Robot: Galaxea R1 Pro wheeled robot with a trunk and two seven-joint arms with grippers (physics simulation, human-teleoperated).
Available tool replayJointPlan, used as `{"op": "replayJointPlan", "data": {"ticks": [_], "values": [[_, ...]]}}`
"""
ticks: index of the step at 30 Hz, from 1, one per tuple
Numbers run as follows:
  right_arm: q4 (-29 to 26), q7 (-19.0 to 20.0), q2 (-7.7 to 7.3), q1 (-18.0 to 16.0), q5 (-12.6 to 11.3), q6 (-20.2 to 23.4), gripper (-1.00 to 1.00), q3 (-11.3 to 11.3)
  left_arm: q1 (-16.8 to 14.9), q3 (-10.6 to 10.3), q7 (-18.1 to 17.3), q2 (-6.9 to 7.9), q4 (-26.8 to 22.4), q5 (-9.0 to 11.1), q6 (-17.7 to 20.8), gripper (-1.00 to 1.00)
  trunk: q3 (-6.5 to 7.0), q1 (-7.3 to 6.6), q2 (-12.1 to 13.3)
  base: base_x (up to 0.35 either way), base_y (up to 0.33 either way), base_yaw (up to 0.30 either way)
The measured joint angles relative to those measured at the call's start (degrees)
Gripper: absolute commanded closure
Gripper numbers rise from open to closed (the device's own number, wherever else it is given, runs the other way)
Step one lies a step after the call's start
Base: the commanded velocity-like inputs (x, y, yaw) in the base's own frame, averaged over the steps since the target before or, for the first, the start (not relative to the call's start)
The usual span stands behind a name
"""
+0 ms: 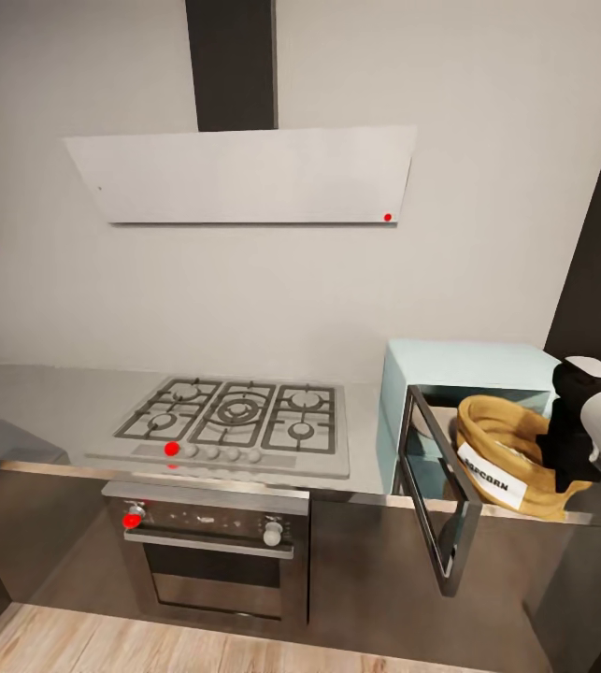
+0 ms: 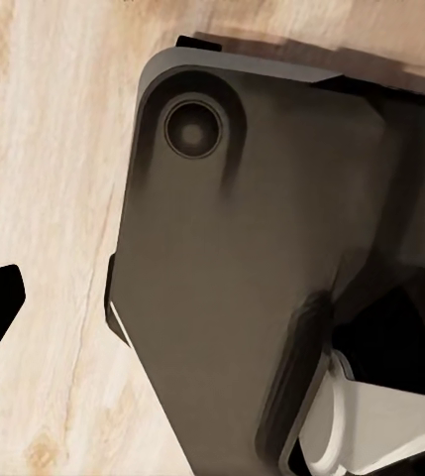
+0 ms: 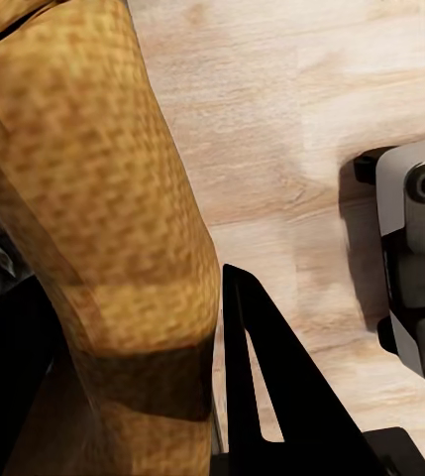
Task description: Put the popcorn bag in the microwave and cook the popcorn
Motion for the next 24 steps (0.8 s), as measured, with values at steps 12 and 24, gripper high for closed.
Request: {"op": "replayJointPlan", "data": {"ticks": [12,24], "values": [[0.01,0.04,0.03,-0.04,0.00,0.00,1.00,0.34,0.02,0.00,0.06,-0.01,0.00,0.00,0.06,-1.00,0.00,0.00,-0.01,0.086,0.000,0.000],[0.01,0.15,0.03,-0.05,0.00,0.07,1.00,0.29,0.03,0.00,0.09,0.00,0.00,0.00,0.00,-1.00,0.00,0.00,0.00,0.076,0.000,0.000]]}}
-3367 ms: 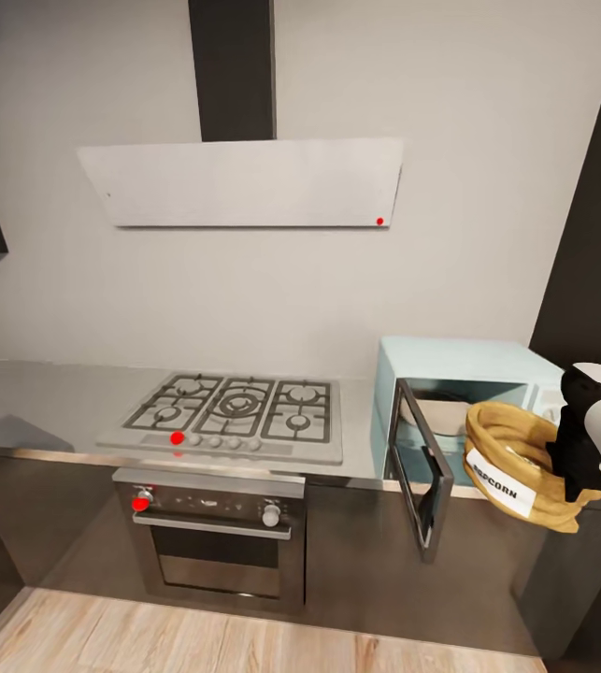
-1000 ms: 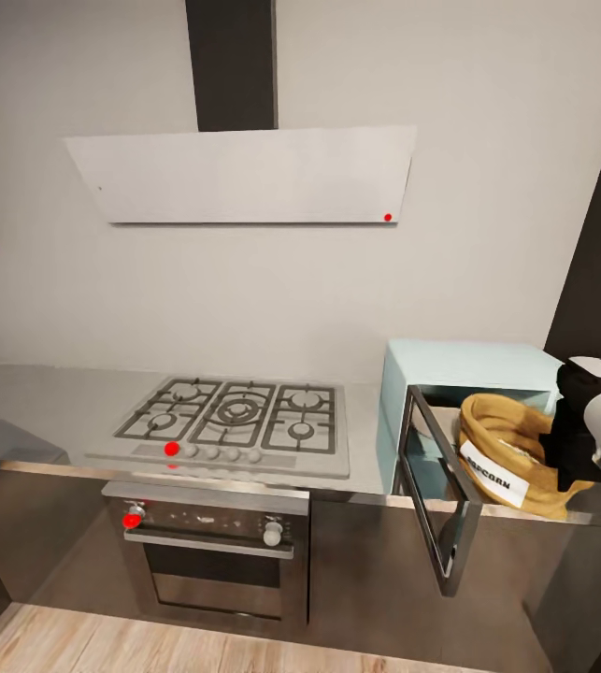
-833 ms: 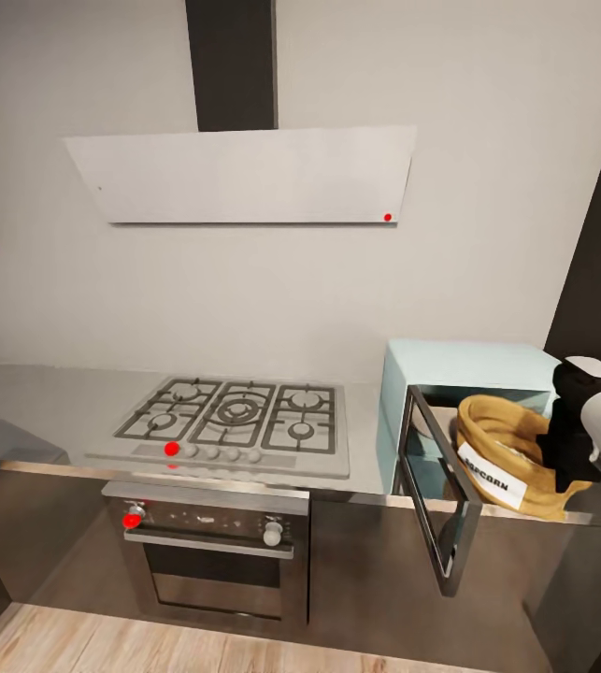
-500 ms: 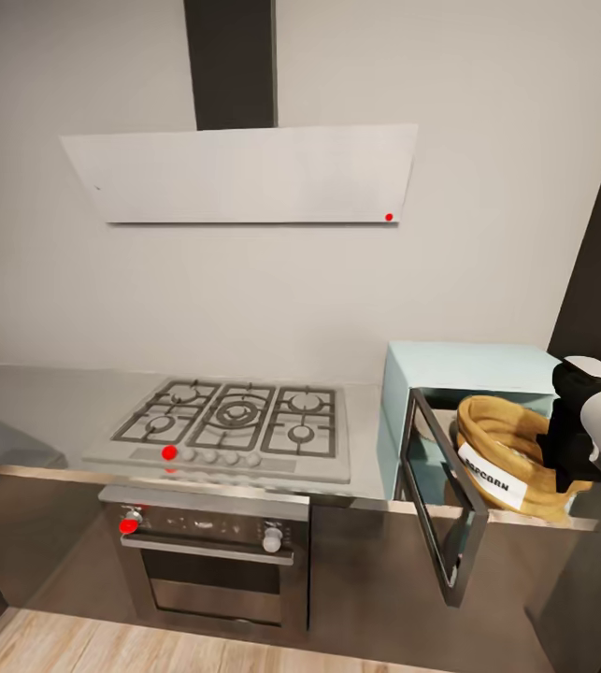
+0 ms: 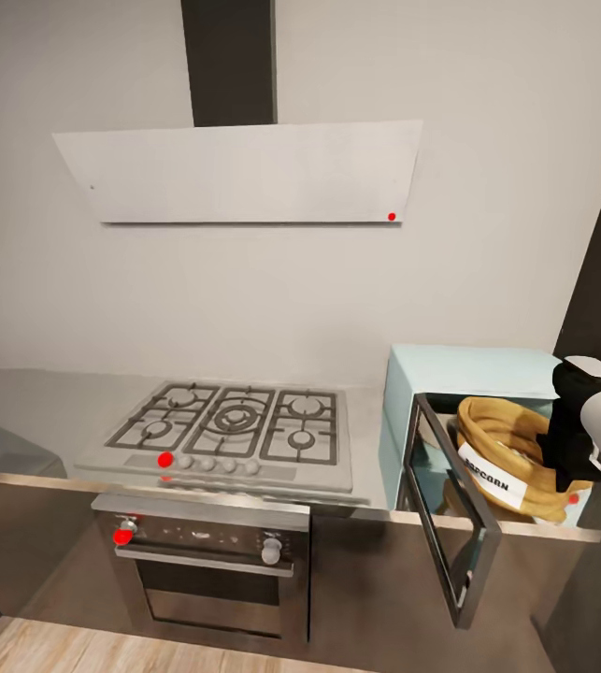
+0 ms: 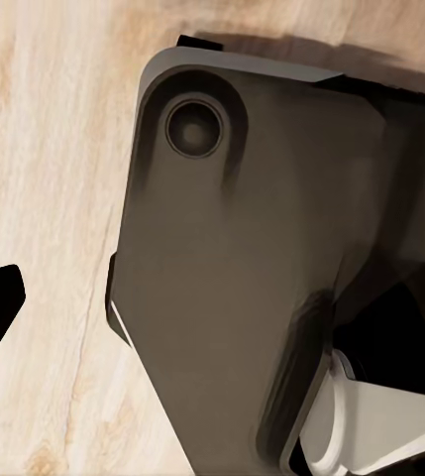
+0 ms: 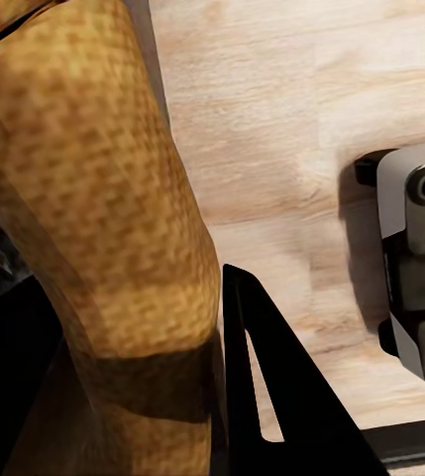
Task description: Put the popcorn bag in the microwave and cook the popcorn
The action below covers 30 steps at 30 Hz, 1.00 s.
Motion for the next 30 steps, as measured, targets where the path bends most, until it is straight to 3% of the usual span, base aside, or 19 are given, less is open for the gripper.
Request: {"op": "replayJointPlan", "data": {"ticks": [12,26,30], "values": [[0.00,-0.14,0.00,0.02,0.00,-0.11,1.00,-0.09,-0.03,0.00,-0.03,0.00,0.00,0.00,0.06,-1.00,0.00,-0.02,0.00,0.129,0.000,0.000],[0.00,-0.26,-0.01,0.00,-0.08,-0.34,1.00,-0.27,-0.04,0.06,0.00,0.00,0.01,0.00,0.00,-1.00,0.00,0.00,0.00,0.032,0.036,-0.033],[0.03,-0.24,-0.04,0.04,-0.08,-0.33,1.00,-0.26,-0.01,0.07,0.03,0.00,-0.01,0.00,0.00,-1.00,0.00,-0.02,0.00,0.108,0.237,-0.009]]}}
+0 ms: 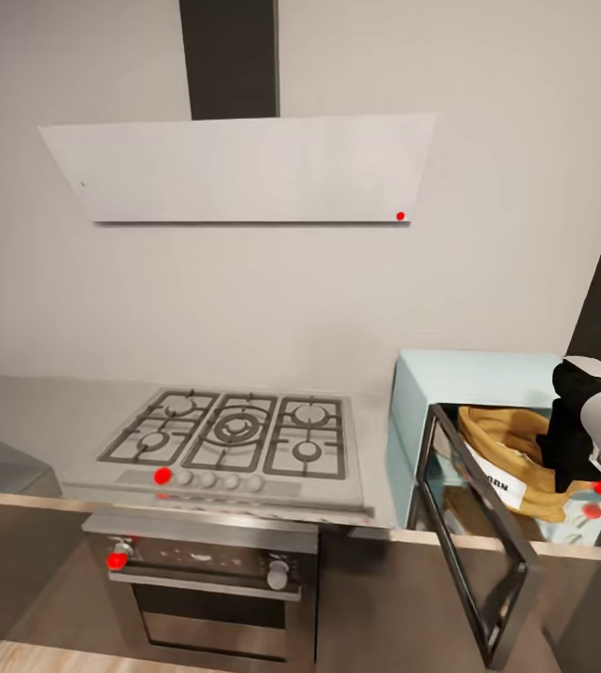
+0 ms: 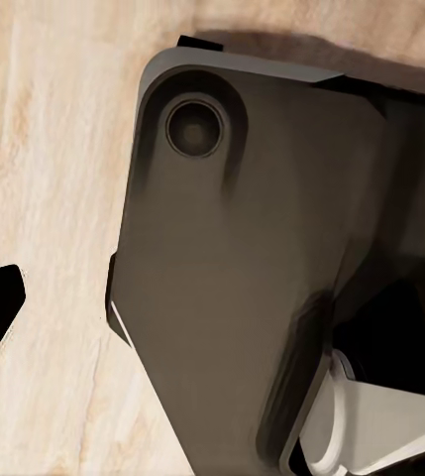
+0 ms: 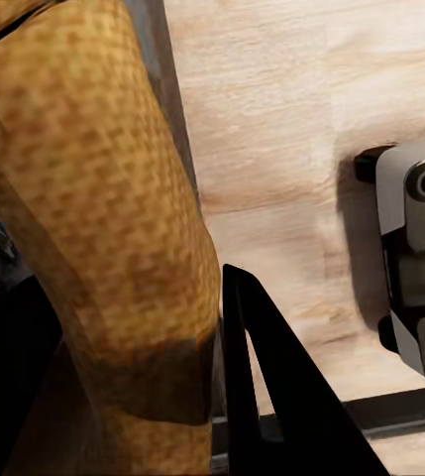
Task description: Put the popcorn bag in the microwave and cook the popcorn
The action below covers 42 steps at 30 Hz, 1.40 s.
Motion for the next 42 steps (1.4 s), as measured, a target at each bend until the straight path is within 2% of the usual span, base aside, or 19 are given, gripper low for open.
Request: {"op": "replayJointPlan", "data": {"ticks": [10,23,42], "values": [[-0.02,0.06,0.02,0.01,0.00,0.11,1.00,-0.03,-0.05,0.00,-0.02,0.00,0.01,0.00,-0.02,-1.00,0.00,0.02,0.00,0.092,0.097,-0.145],[-0.04,0.05,0.00,0.00,0.00,0.13,1.00,-0.21,-0.02,-0.03,-0.04,0.15,0.01,0.00,0.00,-1.00,0.00,0.00,-0.01,0.185,-0.050,-0.003],[-0.02,0.07,-0.05,-0.06,0.00,0.26,1.00,-0.26,-0.03,-0.07,-0.02,0.01,0.01,0.00,0.00,-1.00,0.00,0.02,0.00,0.044,-0.006,0.000]]}}
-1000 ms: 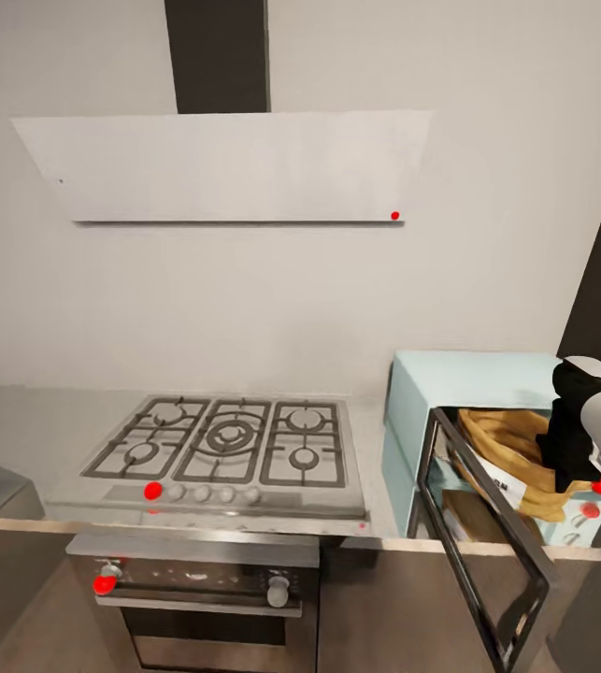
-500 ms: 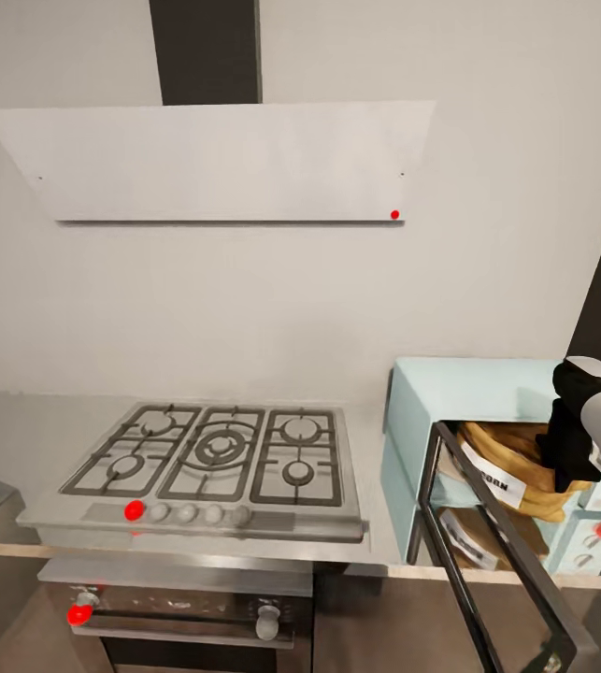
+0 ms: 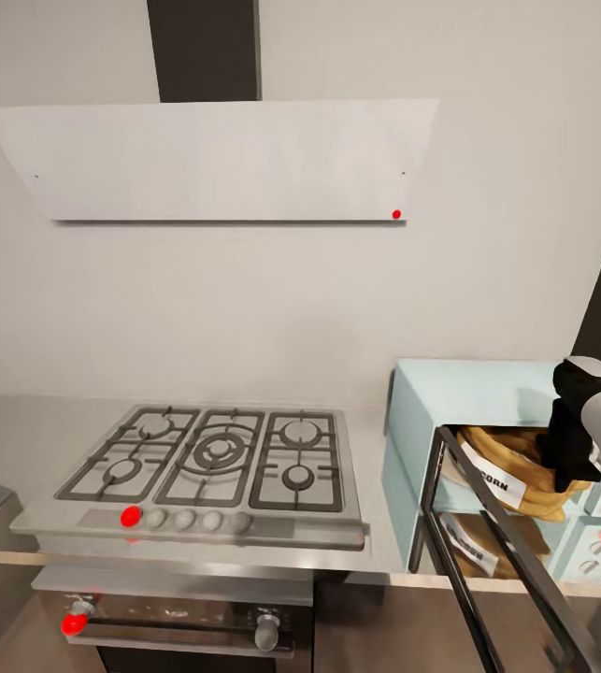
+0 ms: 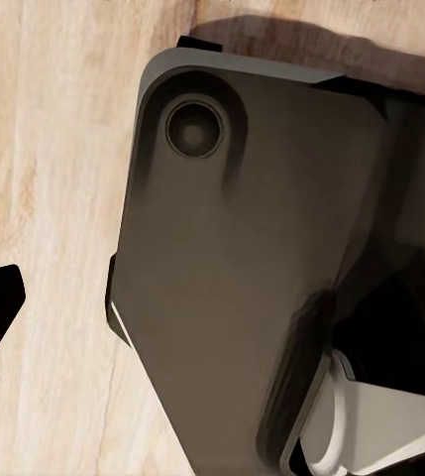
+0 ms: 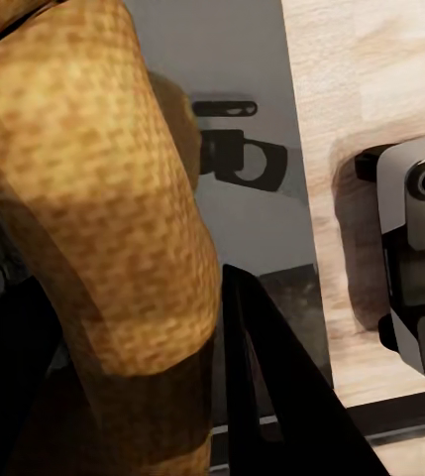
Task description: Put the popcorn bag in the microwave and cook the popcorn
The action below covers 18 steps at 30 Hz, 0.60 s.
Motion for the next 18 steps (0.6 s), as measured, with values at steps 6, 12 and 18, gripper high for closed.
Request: {"op": "replayJointPlan", "data": {"ticks": [6,12,18], "values": [[0.00,-0.02,0.00,0.01,0.00,0.00,-1.00,0.00,0.02,0.00,0.00,-0.01,0.00,0.00,0.00,-1.00,0.00,0.00,0.00,0.000,0.000,0.000],[0.00,0.08,0.00,0.00,0.00,-0.05,-1.00,-0.01,0.05,0.00,0.00,-0.01,0.00,0.00,0.00,-1.00,0.00,0.00,0.00,0.000,0.000,0.000],[-0.01,0.21,0.00,0.04,-0.05,-0.15,-1.00,-0.02,0.04,0.00,0.00,0.03,0.00,0.00,0.00,-1.00,0.38,0.00,-0.01,0.000,0.000,0.000]]}}
